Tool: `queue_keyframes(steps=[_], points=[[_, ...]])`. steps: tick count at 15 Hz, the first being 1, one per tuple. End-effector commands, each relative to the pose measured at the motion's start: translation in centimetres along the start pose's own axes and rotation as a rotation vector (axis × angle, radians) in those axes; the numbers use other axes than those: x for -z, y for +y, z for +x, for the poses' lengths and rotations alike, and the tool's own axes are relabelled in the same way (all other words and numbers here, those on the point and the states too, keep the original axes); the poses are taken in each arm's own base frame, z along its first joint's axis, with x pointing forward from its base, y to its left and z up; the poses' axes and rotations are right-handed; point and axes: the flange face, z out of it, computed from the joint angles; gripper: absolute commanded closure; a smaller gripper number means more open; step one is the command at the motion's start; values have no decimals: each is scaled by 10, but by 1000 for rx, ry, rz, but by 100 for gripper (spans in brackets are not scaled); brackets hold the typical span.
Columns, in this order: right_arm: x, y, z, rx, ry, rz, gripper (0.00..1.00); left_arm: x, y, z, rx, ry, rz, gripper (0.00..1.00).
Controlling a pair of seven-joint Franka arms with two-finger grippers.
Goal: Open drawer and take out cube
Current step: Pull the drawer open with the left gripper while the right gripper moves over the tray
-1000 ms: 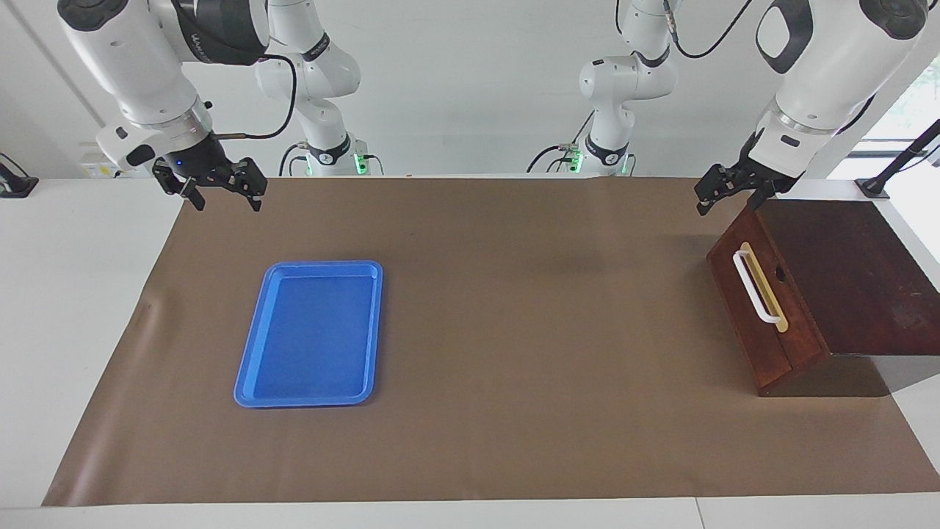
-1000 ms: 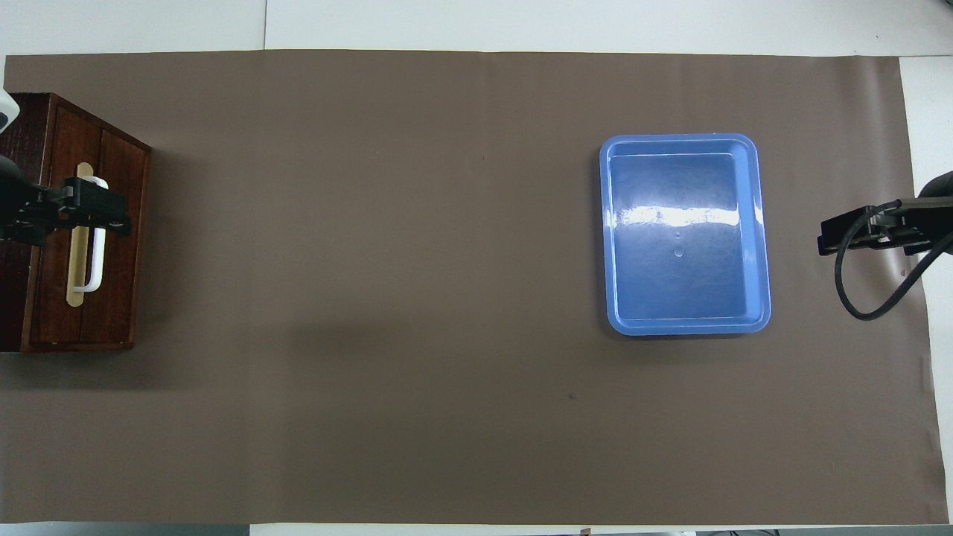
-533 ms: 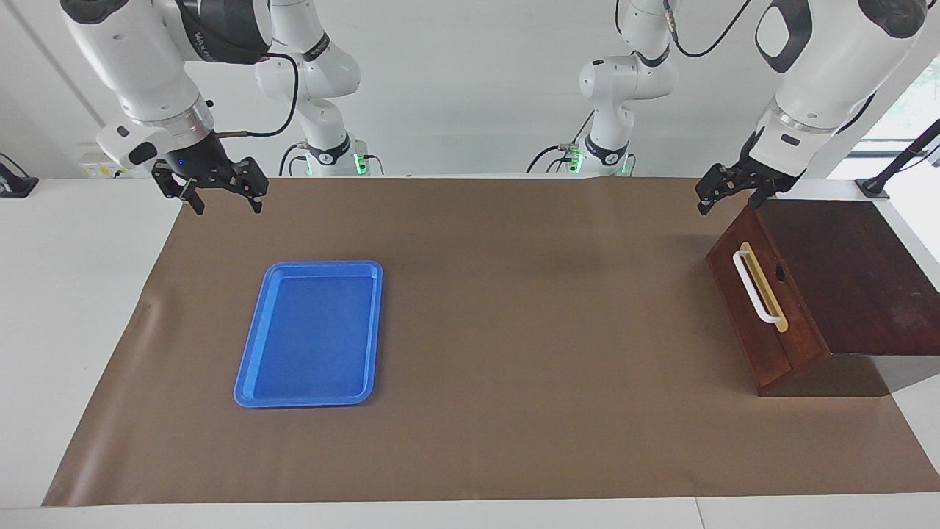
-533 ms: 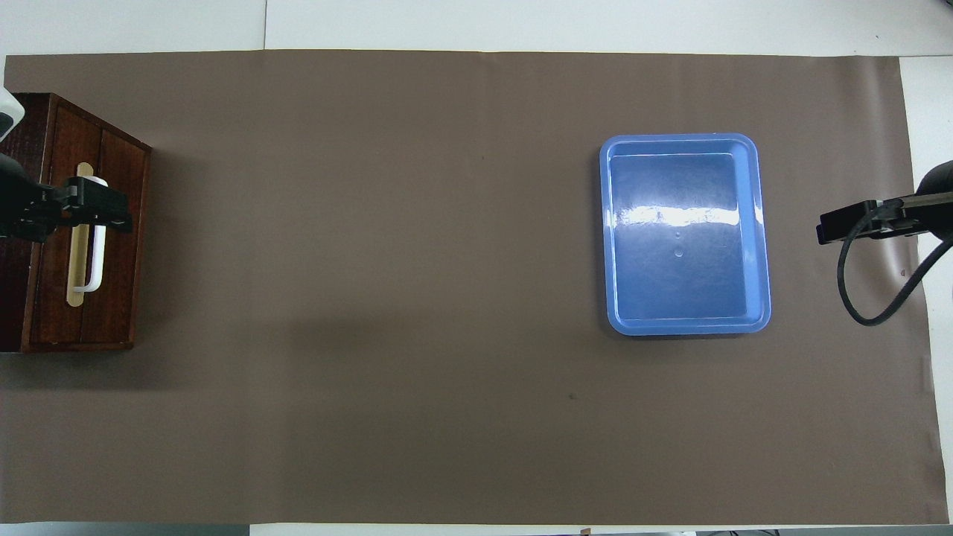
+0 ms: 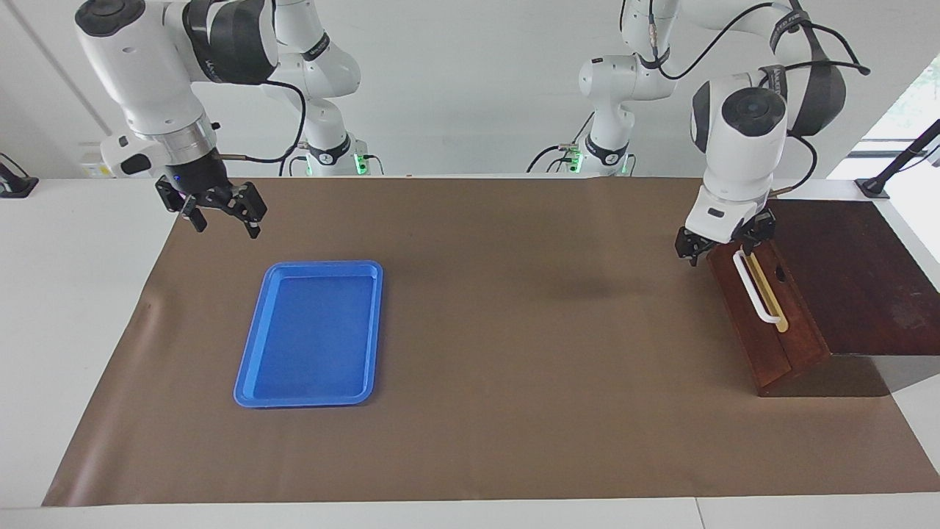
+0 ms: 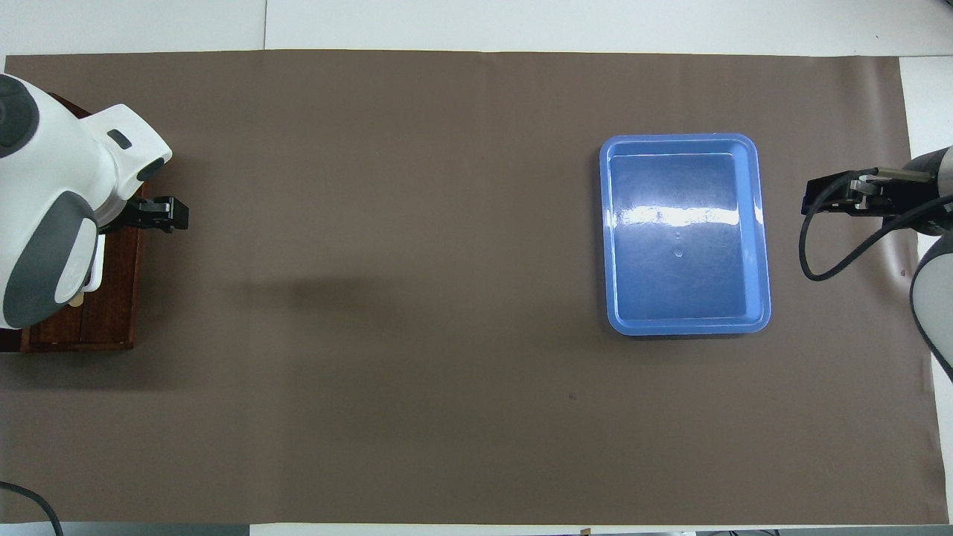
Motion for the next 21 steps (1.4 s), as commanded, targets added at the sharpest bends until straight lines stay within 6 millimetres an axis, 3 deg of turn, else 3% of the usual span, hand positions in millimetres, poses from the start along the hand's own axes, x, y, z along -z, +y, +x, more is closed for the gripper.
queue_keyframes(steps=[1, 6, 13, 15, 18, 21], points=[[-24, -21, 4, -264, -47, 51, 1, -29, 3, 6, -8, 27, 38, 0], [-38, -50, 27, -612, -130, 113, 0, -73, -30, 7, 15, 69, 54, 0], [-45, -94, 63, -889, -272, 174, 1, -101, -22, 5, -7, 73, 50, 0], [-47, -115, 54, -1012, -377, 212, 1, -112, -15, 8, -16, 74, 52, 0], [-56, -150, 32, -1139, -481, 213, 0, -105, -2, 15, 33, 116, 34, 0], [-70, -167, 6, -1152, -526, 205, 0, -86, 29, 21, 80, 136, 9, 0]])
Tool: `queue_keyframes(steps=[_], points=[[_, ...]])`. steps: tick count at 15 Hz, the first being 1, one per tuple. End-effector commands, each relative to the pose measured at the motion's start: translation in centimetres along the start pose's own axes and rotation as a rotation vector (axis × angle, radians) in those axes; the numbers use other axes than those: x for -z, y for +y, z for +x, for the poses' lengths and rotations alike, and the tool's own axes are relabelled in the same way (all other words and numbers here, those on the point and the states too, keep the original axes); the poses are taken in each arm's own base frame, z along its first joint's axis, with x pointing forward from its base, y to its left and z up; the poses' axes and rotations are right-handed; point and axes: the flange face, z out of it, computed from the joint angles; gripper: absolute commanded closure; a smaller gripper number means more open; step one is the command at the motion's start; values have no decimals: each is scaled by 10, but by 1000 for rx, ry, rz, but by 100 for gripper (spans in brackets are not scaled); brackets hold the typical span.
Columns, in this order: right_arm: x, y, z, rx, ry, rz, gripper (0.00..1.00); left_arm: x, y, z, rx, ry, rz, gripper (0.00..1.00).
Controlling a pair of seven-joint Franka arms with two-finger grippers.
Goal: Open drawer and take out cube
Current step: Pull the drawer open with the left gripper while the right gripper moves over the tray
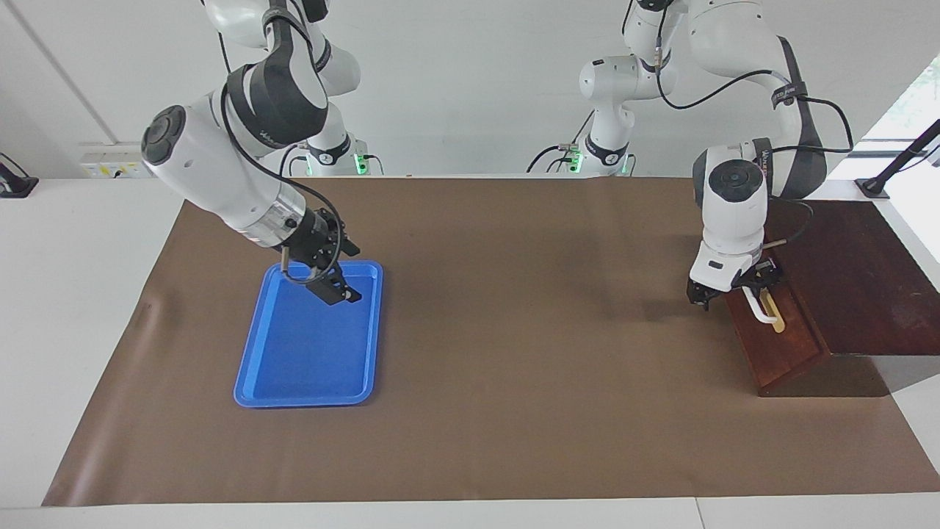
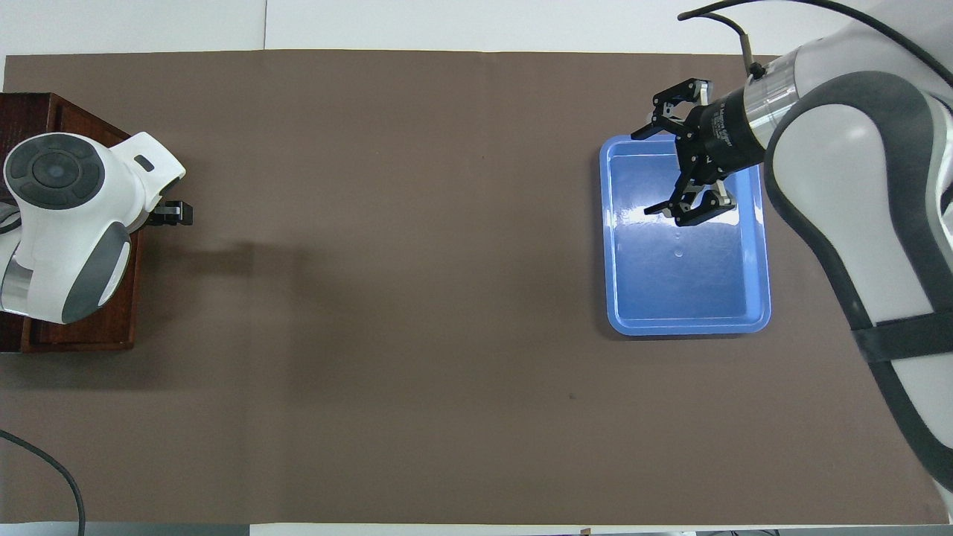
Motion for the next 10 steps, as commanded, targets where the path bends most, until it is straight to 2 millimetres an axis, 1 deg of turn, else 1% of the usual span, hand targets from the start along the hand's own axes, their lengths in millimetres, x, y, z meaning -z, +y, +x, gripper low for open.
queue_keyframes(steps=[1, 3, 5, 6, 7, 8, 10], points=[[-19, 18, -4, -34, -40, -8, 0, 26, 44, 9, 50, 29, -48, 0], [-21, 21, -3, -44, -58, -10, 0, 43, 66, 11, 57, 6, -78, 0], [-20, 24, -6, -42, -68, -16, 0, 51, 84, 8, 68, 1, -77, 0], [-25, 25, -6, -42, -67, -25, 0, 53, 89, 7, 95, 1, -78, 0], [-28, 26, -12, -33, -67, -30, 0, 53, 92, 7, 115, 1, -79, 0], [-28, 27, -13, -31, -67, -34, 0, 56, 99, 5, 109, 4, -81, 0], [-27, 28, -13, -27, -66, -38, 0, 58, 104, 3, 116, 2, -88, 0]])
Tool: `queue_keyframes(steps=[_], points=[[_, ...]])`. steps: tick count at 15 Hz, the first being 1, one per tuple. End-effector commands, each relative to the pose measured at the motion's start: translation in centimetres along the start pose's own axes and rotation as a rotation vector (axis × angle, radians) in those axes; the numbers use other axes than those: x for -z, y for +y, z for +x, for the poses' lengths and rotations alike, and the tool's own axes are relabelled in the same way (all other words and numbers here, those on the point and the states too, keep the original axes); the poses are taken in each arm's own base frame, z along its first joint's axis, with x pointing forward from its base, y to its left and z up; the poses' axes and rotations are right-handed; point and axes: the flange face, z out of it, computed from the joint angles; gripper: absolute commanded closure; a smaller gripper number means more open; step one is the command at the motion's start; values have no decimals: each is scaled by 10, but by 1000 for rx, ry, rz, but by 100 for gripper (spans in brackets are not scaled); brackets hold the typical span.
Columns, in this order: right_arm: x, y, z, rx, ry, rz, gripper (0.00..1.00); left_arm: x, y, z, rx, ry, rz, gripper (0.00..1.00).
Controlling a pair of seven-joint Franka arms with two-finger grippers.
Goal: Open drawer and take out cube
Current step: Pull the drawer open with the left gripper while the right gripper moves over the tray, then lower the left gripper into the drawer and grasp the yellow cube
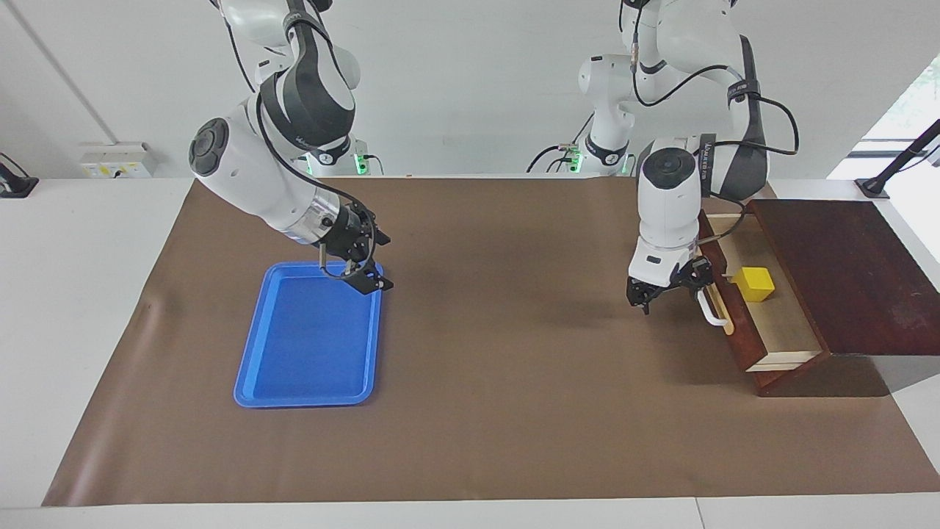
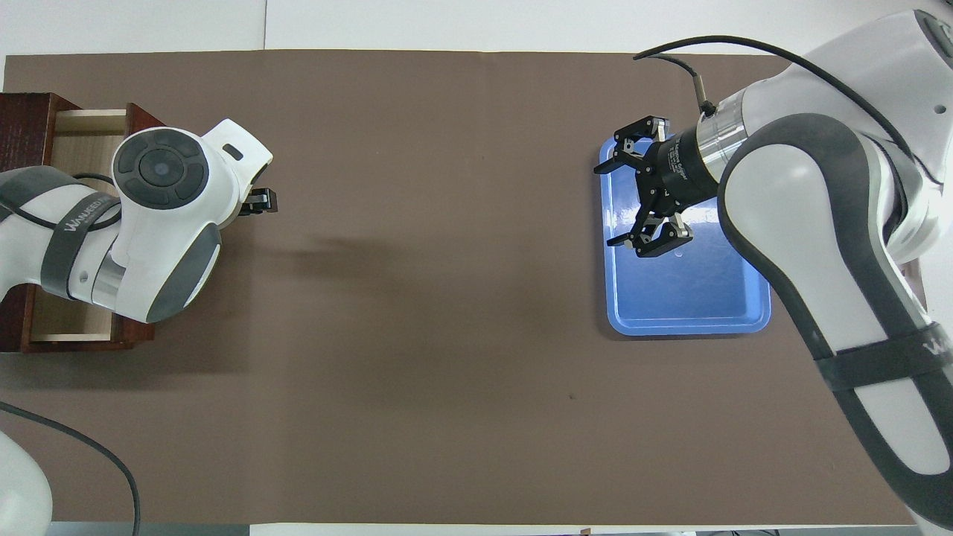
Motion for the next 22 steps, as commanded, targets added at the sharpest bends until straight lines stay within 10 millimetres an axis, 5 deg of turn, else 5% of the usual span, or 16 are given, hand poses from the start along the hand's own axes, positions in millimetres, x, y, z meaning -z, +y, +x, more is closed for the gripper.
queue_keyframes(steps=[1, 3, 8, 12, 17, 22], points=[[-1, 9, 1, 23, -22, -4, 0, 2, 6, 2, 36, -29, -9, 0], [-5, 10, 6, 133, -18, 2, 0, 12, 2, 8, 48, -35, -3, 0], [-1, 12, 13, 114, -34, 7, 0, 73, -29, 43, 193, -115, -88, 0], [-1, 9, 7, 69, -43, 36, 0, 89, -103, 56, 352, -155, -151, 0], [-3, 7, 5, 60, -41, 49, 0, 75, -179, 65, 918, -176, -159, 0], [-4, 9, 7, 64, -40, 48, 0, 59, -187, 54, 1293, -196, -134, 0]])
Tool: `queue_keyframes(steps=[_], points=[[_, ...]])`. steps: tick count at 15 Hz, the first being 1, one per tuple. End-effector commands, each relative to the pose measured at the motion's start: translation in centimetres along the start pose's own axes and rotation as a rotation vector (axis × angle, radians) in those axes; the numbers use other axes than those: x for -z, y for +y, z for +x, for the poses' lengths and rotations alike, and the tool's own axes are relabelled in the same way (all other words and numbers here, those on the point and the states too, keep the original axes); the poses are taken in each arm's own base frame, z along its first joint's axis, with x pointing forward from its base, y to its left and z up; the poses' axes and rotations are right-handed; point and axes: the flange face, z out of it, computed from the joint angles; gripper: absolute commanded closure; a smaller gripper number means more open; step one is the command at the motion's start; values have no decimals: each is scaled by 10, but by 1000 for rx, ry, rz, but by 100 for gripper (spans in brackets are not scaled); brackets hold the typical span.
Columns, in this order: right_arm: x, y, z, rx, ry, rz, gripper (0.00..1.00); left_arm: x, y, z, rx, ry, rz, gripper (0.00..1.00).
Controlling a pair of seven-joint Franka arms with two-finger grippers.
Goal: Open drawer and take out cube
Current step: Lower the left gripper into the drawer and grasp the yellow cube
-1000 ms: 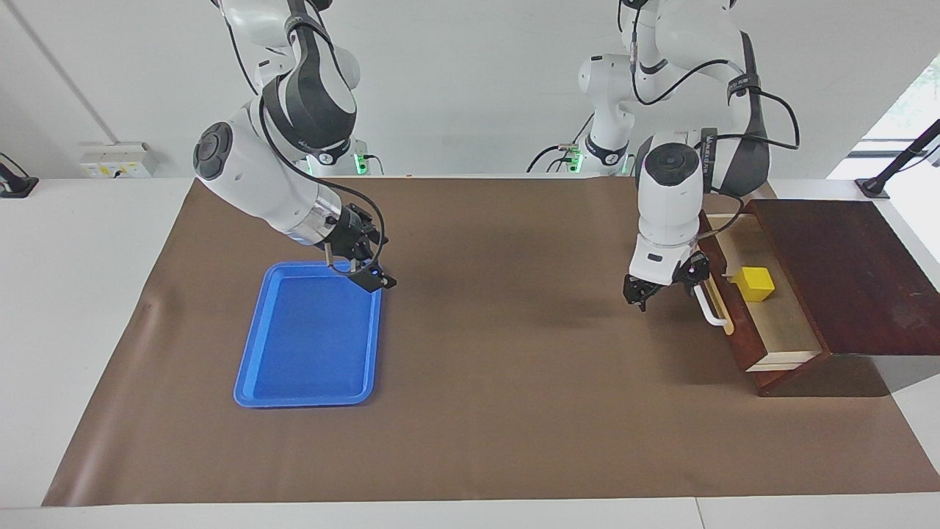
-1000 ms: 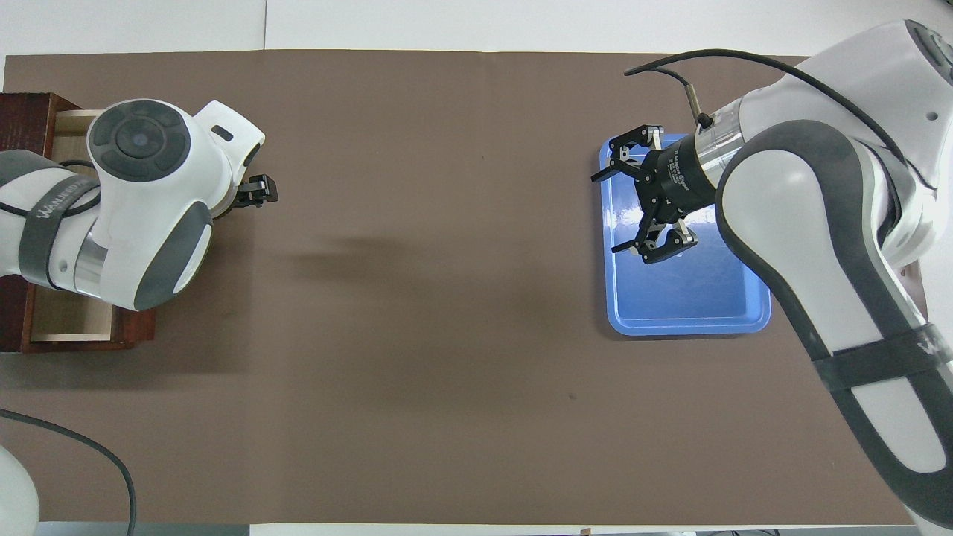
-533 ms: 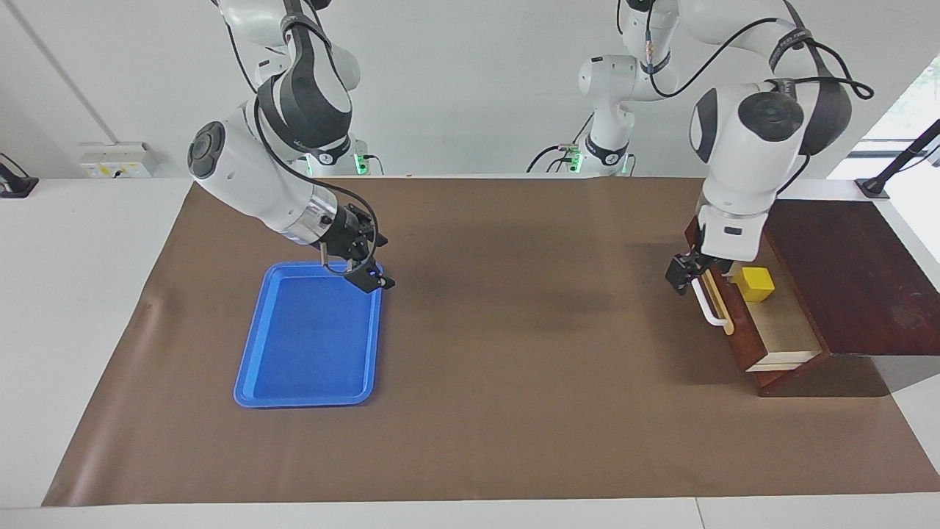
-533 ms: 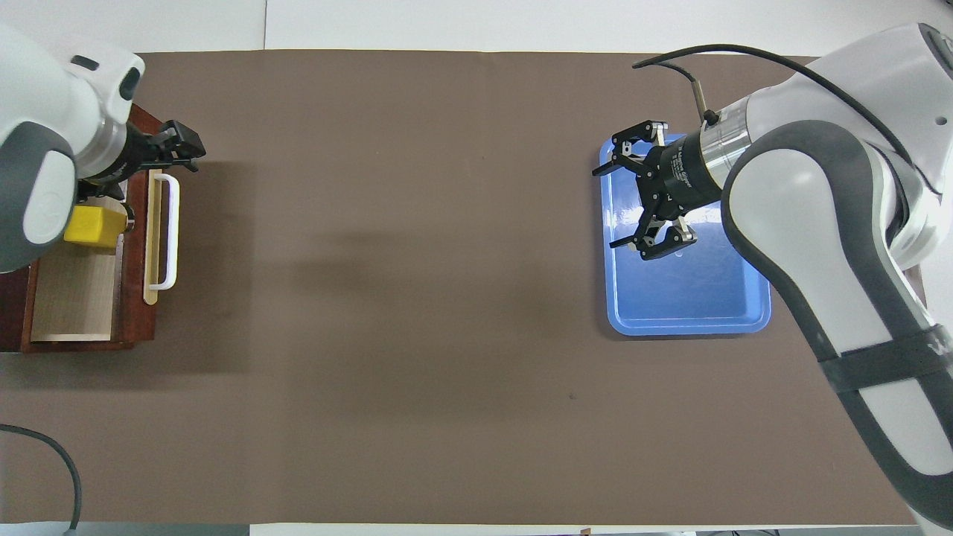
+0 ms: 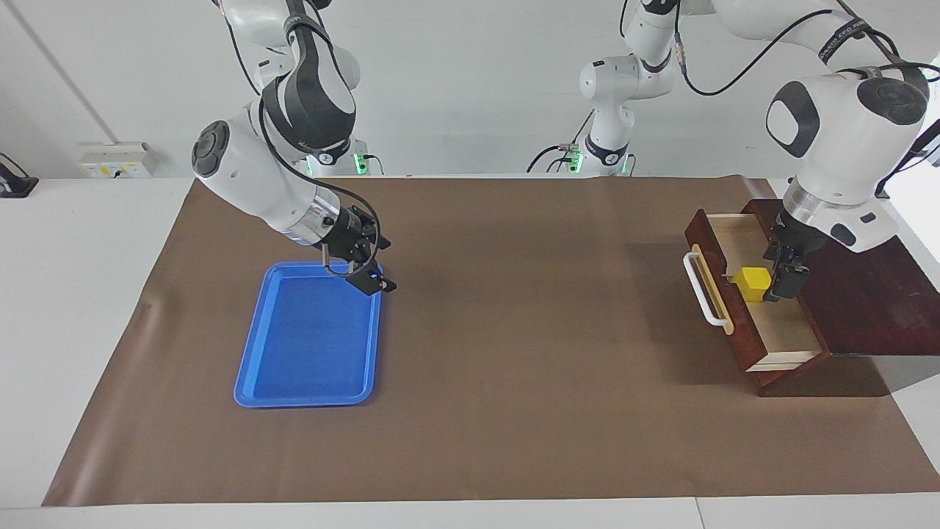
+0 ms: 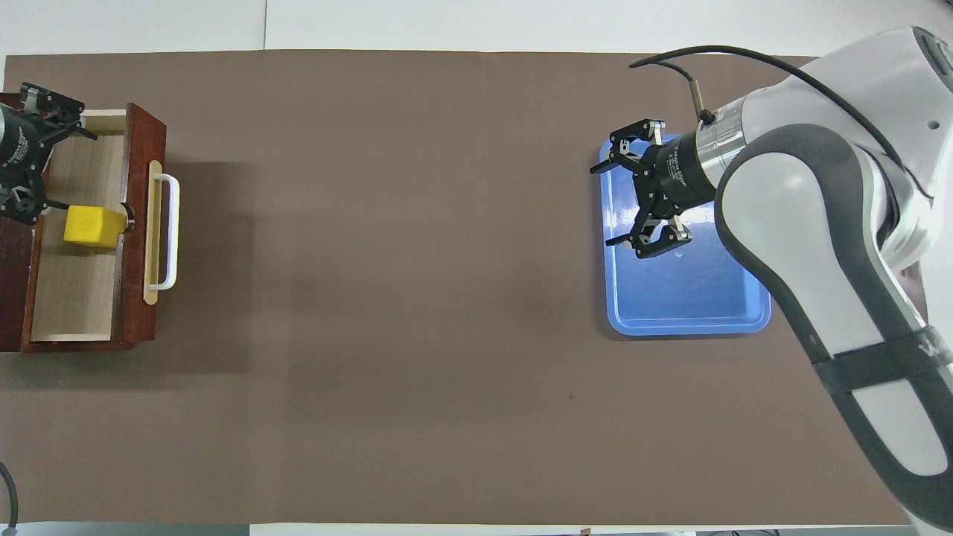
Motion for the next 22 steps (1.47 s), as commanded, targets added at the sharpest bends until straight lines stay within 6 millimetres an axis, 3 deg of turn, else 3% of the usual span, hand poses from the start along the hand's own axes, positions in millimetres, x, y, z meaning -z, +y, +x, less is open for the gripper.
queue_keyframes(steps=[1, 5, 6, 8, 10, 16, 22], points=[[1, 7, -1, -14, -21, 17, 0, -11, -14, -1, 158, -8, -13, 0], [2, 7, -1, -11, -21, 18, 0, -26, -32, 17, 227, -12, 14, 0], [2, 8, -1, -5, -21, 17, 0, -29, -34, 16, 228, -12, 17, 0], [1, 8, -1, 8, -20, 15, 0, -52, -46, 8, 285, -18, 39, 0], [1, 8, -1, 7, -21, 15, 0, -60, -48, 4, 356, -15, 31, 0], [1, 8, -1, 9, -22, 11, 0, -64, -54, 20, 387, -10, 17, 0], [2, 8, 0, 7, -21, 15, 0, -85, -60, 13, 413, -16, 32, 0]])
